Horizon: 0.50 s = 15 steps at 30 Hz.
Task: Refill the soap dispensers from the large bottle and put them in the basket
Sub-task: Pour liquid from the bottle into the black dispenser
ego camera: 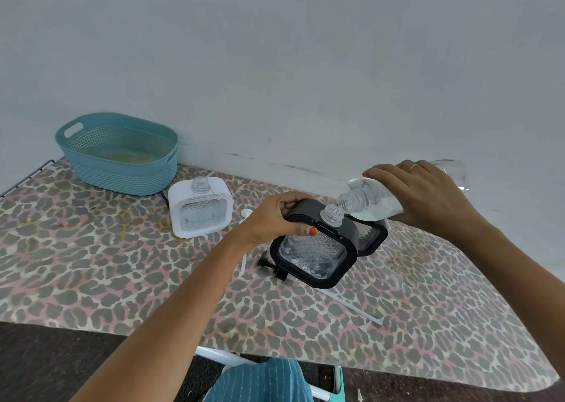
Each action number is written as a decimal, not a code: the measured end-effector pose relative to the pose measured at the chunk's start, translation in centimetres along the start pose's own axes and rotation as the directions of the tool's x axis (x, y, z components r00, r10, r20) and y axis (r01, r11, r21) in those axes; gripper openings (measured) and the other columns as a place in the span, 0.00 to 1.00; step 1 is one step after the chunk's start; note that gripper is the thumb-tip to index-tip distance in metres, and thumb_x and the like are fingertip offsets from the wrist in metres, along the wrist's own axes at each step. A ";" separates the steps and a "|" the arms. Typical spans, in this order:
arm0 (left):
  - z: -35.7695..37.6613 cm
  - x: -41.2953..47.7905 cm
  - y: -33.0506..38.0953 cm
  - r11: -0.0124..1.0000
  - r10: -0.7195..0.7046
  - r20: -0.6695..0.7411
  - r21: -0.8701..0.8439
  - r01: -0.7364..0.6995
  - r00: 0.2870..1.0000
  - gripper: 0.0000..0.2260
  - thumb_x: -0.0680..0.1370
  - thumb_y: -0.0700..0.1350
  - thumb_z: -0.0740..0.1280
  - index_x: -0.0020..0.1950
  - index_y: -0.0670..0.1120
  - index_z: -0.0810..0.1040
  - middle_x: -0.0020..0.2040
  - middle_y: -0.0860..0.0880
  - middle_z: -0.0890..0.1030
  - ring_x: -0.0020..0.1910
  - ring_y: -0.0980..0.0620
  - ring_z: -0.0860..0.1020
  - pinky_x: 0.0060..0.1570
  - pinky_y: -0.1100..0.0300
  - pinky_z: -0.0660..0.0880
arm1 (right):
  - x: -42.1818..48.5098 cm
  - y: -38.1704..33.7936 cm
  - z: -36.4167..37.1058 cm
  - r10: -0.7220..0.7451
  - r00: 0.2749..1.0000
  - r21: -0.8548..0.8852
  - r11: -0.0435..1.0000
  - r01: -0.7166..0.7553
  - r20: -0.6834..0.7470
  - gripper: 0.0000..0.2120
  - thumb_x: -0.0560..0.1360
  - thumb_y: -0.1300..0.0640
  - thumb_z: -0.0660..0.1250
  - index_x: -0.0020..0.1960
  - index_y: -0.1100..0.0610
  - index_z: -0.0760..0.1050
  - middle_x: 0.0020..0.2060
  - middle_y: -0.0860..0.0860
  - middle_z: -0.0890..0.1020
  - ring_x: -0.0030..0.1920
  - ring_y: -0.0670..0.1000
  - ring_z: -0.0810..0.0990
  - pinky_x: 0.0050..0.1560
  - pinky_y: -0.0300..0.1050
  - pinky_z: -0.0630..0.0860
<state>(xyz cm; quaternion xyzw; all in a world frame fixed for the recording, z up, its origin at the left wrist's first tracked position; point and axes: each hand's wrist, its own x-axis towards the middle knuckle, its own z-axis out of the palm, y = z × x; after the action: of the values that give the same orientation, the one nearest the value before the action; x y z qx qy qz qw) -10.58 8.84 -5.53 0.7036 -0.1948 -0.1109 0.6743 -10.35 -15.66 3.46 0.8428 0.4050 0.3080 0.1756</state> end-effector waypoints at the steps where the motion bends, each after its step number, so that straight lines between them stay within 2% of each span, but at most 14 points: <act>1: 0.0 0.0 0.0 1.000 -0.001 0.000 0.000 0.001 1.000 0.20 0.67 0.31 0.72 0.55 0.46 0.75 0.46 0.53 0.80 0.42 0.66 0.80 0.45 0.72 0.74 | 0.0 0.0 0.0 -0.001 1.000 0.000 1.000 0.001 0.001 0.41 0.50 0.54 0.83 0.57 0.58 0.67 0.46 0.56 0.83 0.34 0.59 0.81 0.33 0.46 0.74; 8: 0.2 -0.1 0.3 1.000 -0.006 -0.002 -0.002 0.006 1.000 0.20 0.67 0.30 0.71 0.56 0.42 0.74 0.44 0.54 0.79 0.40 0.68 0.79 0.42 0.74 0.73 | 0.0 0.1 0.0 -0.003 1.000 -0.002 1.000 0.003 -0.002 0.41 0.49 0.53 0.83 0.57 0.58 0.67 0.45 0.56 0.83 0.34 0.58 0.81 0.33 0.45 0.74; 15: 0.3 -0.1 0.3 1.000 -0.005 0.000 0.002 0.005 1.000 0.20 0.67 0.30 0.71 0.55 0.45 0.74 0.45 0.54 0.79 0.40 0.68 0.79 0.41 0.74 0.73 | -0.1 0.1 0.0 -0.003 1.000 0.004 1.000 0.003 -0.002 0.41 0.50 0.54 0.83 0.57 0.58 0.67 0.45 0.56 0.83 0.34 0.59 0.81 0.32 0.46 0.74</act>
<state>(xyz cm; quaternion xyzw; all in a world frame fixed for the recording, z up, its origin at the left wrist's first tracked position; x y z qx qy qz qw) -10.81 8.65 -5.22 0.7047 -0.1932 -0.1124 0.6734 -10.34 -15.76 3.45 0.8422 0.4071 0.3078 0.1740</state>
